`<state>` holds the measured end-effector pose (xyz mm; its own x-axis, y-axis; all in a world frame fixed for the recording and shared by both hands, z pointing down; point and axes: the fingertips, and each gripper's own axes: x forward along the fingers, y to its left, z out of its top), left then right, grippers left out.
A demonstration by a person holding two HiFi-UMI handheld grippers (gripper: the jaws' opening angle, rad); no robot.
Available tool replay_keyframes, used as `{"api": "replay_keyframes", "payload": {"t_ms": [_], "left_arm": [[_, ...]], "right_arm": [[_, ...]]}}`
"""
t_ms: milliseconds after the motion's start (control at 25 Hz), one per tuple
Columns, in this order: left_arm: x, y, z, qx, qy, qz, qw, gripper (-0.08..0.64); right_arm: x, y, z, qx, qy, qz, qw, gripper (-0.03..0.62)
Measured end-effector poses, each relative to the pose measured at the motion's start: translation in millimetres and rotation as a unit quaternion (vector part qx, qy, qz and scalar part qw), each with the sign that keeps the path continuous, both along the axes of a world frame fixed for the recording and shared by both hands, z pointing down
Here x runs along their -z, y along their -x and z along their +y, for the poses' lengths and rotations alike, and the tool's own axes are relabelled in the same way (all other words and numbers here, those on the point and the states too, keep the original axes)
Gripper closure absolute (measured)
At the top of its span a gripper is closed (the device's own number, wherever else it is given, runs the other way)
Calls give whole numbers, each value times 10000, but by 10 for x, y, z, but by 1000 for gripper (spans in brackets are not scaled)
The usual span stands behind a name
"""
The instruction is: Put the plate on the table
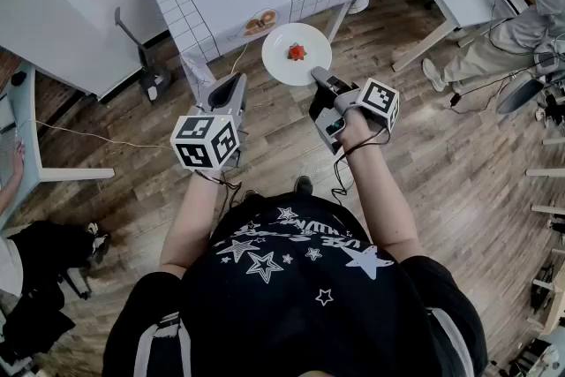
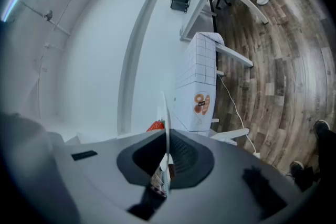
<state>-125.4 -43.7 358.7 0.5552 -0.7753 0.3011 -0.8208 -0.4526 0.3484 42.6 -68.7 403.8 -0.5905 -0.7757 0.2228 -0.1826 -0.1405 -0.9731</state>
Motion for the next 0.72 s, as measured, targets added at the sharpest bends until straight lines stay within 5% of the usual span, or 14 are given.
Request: {"api": "replay_keyframes", "payload": {"t_ms": [280, 720], "left_arm": [[-20, 211, 145, -331, -133, -322, 9988, 551], [-101, 453, 370, -685, 17, -177, 9975, 551]], "right_arm": [[-74, 308, 248, -64, 328, 52, 9994, 571], [-15, 569, 497, -212, 330, 168, 9991, 571]]}}
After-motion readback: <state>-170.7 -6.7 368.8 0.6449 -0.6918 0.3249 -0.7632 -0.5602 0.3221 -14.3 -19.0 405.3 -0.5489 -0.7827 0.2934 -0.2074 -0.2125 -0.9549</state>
